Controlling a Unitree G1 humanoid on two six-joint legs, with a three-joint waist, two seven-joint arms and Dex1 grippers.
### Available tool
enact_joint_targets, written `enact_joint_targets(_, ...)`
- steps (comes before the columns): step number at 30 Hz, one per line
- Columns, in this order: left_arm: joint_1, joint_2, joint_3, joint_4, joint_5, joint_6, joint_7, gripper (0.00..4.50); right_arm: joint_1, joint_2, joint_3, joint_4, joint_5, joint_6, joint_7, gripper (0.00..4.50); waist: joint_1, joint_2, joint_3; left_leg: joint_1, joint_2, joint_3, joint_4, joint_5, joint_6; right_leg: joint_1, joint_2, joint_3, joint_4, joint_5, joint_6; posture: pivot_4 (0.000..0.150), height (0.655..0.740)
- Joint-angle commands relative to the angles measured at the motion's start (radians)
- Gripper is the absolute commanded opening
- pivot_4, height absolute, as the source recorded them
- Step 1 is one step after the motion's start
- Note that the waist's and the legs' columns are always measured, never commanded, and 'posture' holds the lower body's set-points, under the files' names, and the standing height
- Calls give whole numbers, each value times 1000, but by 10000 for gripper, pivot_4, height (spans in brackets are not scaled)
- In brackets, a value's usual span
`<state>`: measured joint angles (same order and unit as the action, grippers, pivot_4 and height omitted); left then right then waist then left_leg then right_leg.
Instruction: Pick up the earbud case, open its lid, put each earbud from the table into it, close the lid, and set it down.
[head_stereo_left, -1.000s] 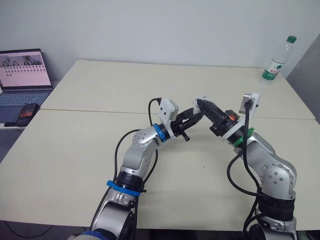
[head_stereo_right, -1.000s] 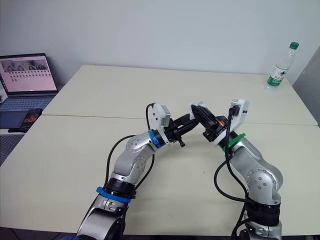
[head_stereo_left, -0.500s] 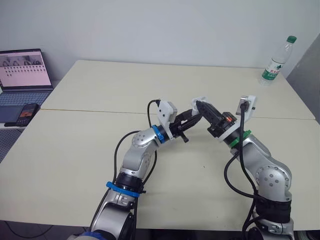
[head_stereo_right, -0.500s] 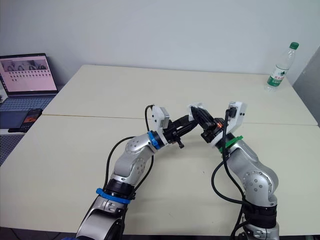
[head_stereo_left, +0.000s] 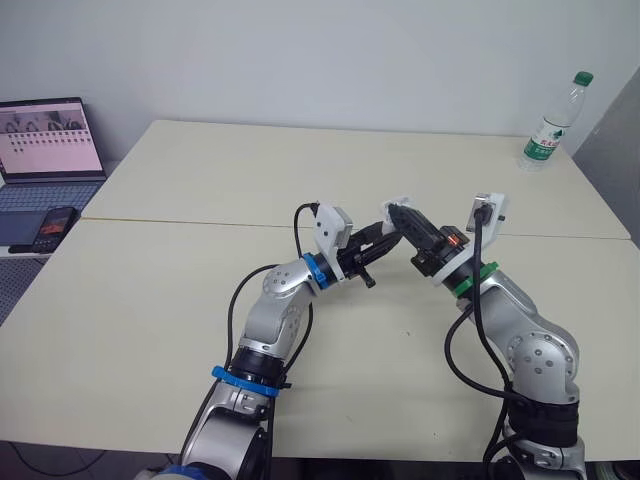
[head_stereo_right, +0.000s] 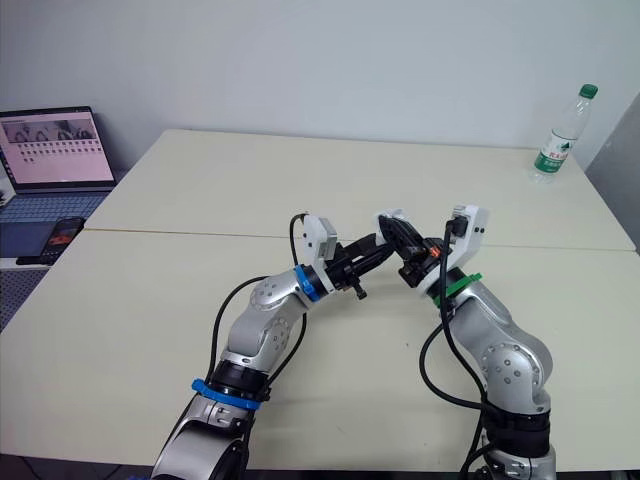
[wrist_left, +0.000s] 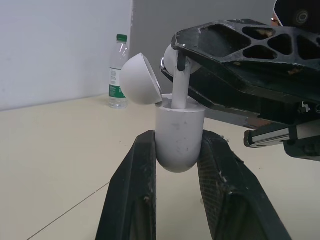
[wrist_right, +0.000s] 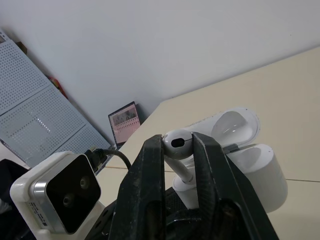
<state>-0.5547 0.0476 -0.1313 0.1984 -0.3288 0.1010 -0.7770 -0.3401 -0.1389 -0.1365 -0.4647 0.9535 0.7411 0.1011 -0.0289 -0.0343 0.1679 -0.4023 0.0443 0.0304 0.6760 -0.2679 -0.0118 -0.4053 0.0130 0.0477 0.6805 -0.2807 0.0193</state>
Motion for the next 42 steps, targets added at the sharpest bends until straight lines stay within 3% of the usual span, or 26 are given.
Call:
enact_joint_targets(1,-18,-19,1,-49,-25,-15,-9,7836,8,3,15,-24,4,-2,-6,4188,0,0,0,0,0,0,0,0,0,0,0,0,0,0,0,1500,7362)
enact_joint_targets(2,-17,-20,1,-51,-26,-14,-9,7836,9,1,16,-23,3,-3,-7,4188,0,0,0,0,0,0,0,0,0,0,0,0,0,0,0,1500,7362)
enact_joint_targets(13,-16,-25,7,-55,-28,-7,-9,7836,17,-26,16,-30,-15,-21,5,42823,0,0,0,0,0,0,0,0,0,0,0,0,0,-1,1,1500,7362)
enact_joint_targets(14,-15,-25,7,-55,-29,-5,-9,7836,14,-39,10,-36,-16,-25,13,43992,0,0,0,0,0,0,0,0,0,0,0,0,0,-1,1,1500,7362)
enact_joint_targets(18,-15,-25,11,-56,-28,-3,-9,7836,-4,-92,-24,-53,-3,-38,46,43992,0,0,0,0,0,0,0,0,0,0,0,0,-1,-1,1,1500,7362)
enact_joint_targets(22,-11,-15,19,-51,-25,-7,-10,7836,-29,-231,-67,-35,-27,-30,119,43992,0,0,0,-1,0,0,0,0,0,0,0,0,-1,-1,1,1500,7362)
enact_joint_targets(29,2,26,39,-47,-22,-8,-17,7836,-19,-619,-43,36,-112,149,283,43992,0,2,2,0,0,0,-1,0,0,0,0,0,-1,-1,1,1500,7362)
enact_joint_targets(33,11,43,41,-51,-23,-5,-21,7836,-17,-788,83,89,-227,228,360,43992,0,2,2,0,0,1,-2,0,0,0,0,1,-2,-1,1,1500,7362)
enact_joint_targets(37,21,59,44,-62,-19,1,-22,7836,-109,-827,218,208,-321,386,351,43992,-2,2,2,0,0,1,-1,0,0,-1,0,2,-2,-1,2,1500,7362)
enact_joint_targets(42,30,72,44,-87,-19,14,-14,7836,-244,-760,292,348,-394,498,343,43992,-3,2,2,0,0,2,-1,0,0,-1,0,3,-1,-1,2,1500,7362)
